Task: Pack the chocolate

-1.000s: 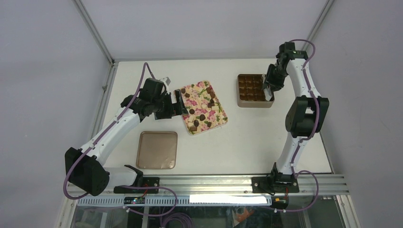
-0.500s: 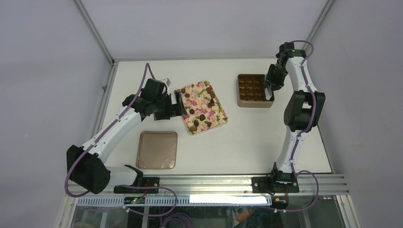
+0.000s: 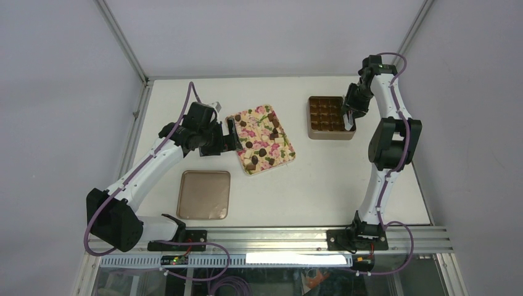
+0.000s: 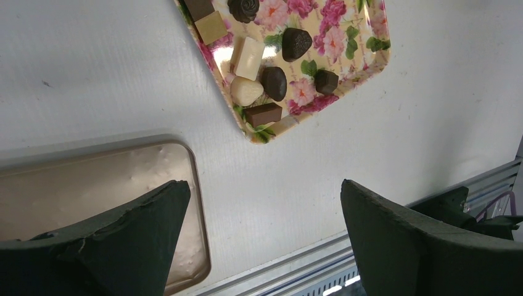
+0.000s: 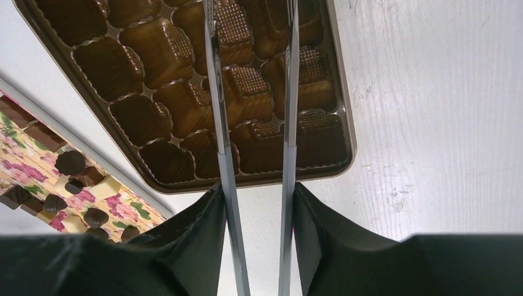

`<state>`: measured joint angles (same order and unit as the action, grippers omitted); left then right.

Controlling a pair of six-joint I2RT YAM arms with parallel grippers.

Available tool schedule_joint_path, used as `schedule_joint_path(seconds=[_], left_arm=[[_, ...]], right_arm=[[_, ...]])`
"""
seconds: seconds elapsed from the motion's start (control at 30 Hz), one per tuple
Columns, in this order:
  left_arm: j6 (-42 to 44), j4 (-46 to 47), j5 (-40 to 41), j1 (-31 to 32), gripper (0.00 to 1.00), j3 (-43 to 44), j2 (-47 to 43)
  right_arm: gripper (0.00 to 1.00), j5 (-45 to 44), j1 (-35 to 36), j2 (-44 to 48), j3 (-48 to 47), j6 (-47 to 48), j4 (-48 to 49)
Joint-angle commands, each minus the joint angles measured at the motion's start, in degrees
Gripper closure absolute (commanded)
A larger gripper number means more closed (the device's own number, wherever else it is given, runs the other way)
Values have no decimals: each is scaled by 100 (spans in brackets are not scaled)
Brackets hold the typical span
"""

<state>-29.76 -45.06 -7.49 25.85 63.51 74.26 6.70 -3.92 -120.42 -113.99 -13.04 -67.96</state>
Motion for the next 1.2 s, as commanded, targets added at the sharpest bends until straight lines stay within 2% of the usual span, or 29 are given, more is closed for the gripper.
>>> schedule_joint_path(seconds=[0.0,0.13,0.3,0.4,0.5,0.6,0.87,1.17], left_arm=[[58,112,26,8,1,212,-36],[58,112,-61,8,1,215,8],[58,114,-104,8,1,241,27],[58,112,-125,9,1,254,44],[58,112,-159,8,1,271,62],[50,112,-181,8,1,255,35],[49,112,-196,8,1,129,-72],[-10,68,-66,8,1,-4,-222]], right_arm=[[55,3,-38,213,-269,119,81],[54,36,-38,304,-354,135,26],[62,287,-18,806,-166,71,104],[68,436,61,1211,157,43,228],[80,490,231,1564,520,69,254],[84,378,545,1943,997,79,302],[84,449,1258,2856,2163,-150,515],[83,122,2837,3370,2850,-260,294]])
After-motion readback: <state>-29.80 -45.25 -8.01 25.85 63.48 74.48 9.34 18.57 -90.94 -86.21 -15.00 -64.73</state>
